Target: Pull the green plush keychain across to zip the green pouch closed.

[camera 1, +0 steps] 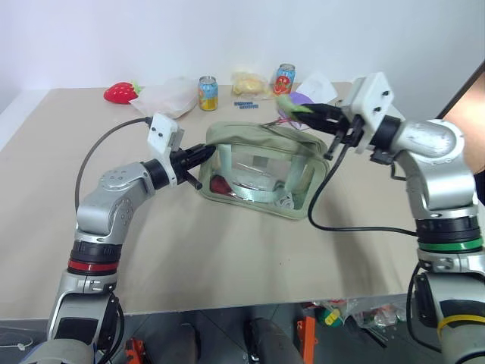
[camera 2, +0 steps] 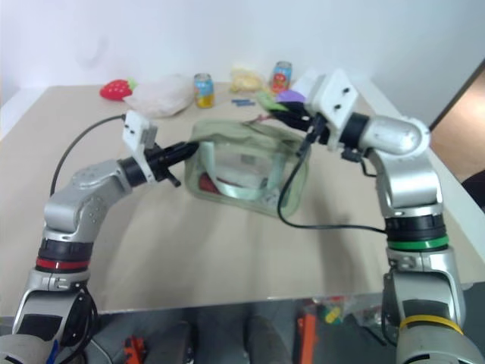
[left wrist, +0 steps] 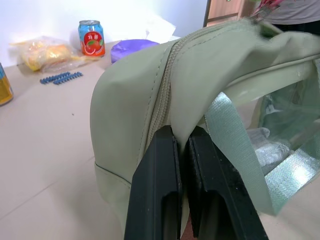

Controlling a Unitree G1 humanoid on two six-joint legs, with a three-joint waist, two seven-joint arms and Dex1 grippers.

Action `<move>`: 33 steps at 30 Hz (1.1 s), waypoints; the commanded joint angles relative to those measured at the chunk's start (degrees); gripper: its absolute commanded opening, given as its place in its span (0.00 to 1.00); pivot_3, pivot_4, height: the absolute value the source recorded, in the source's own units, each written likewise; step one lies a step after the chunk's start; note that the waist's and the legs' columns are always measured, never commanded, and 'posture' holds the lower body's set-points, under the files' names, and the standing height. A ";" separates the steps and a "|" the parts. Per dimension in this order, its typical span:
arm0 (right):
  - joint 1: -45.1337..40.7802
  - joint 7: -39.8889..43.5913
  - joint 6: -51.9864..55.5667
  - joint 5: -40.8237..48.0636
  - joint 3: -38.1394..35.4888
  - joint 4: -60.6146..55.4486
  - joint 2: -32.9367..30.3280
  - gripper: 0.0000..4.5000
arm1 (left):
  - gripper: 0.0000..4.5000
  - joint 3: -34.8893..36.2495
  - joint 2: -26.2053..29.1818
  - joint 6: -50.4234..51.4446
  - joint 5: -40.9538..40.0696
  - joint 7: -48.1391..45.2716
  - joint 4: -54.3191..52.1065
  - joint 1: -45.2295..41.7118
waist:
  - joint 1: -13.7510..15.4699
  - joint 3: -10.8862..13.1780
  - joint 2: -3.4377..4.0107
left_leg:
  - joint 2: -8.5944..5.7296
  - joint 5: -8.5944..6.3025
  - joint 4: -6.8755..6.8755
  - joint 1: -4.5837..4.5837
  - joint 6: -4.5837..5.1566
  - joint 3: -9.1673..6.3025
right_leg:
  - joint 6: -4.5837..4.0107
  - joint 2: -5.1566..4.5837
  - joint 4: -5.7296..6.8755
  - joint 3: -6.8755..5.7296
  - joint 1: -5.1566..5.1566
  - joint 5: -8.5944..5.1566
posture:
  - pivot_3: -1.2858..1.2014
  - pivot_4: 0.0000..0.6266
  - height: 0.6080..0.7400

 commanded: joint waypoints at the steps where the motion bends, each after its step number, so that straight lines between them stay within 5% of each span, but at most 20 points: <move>1: 1.36 -1.95 -0.14 -0.32 -5.26 -0.62 -3.48 0.01 | 0.00 2.91 1.02 -0.10 -0.61 1.21 -1.84 -0.13 | -0.01 0.00 0.00 | 0.00 0.00 -0.01 0.00 0.00 0.01 | 0.00 0.00 -0.02 0.01 0.00 0.00 | 0.52 0.24 1.00; 9: 14.76 -13.68 6.55 -6.73 -9.31 -4.72 -6.52 0.01 | 0.00 2.97 1.20 -0.15 -1.10 2.01 -3.79 1.54 | -0.08 0.00 0.00 | 0.01 0.00 -0.03 0.02 0.00 0.03 | -0.01 0.01 -0.01 0.05 0.00 0.00 | 0.52 0.24 1.00; 17: 28.41 -24.63 9.96 -15.43 2.83 -11.04 6.18 0.01 | 0.00 2.10 0.41 -0.21 -0.93 3.19 -5.53 2.41 | -0.28 -0.01 -0.01 | 0.06 0.05 -0.01 0.18 -0.07 0.12 | 0.05 0.11 0.08 0.20 -0.01 0.06 | 0.52 0.24 1.00; 23: 28.90 -27.99 5.02 -18.53 6.14 -4.25 10.89 0.01 | 0.00 2.25 0.38 0.13 -1.13 3.59 -5.74 2.70 | -0.35 -0.07 -0.10 | 0.03 0.11 0.03 0.20 -0.17 0.36 | 0.06 0.07 0.02 0.40 -0.01 0.08 | 0.52 0.24 1.00; 28: 25.97 -28.63 4.62 -12.91 0.33 -3.91 14.07 0.01 | 0.00 2.83 0.67 1.11 -2.53 3.18 -6.33 3.30 | -0.43 -0.07 -0.11 | 0.05 0.13 0.03 0.29 -0.18 0.42 | -0.01 0.09 0.03 0.46 0.02 0.12 | 0.52 0.24 1.00; 33: 22.02 -23.06 10.08 -1.17 -7.47 -9.83 13.00 0.39 | 0.40 3.84 3.64 2.22 -5.34 -1.15 -6.74 3.69 | -0.37 -0.06 -0.09 | 0.05 0.14 0.02 0.25 -0.18 0.41 | 0.04 0.10 0.02 0.46 0.00 0.16 | 0.52 0.24 1.00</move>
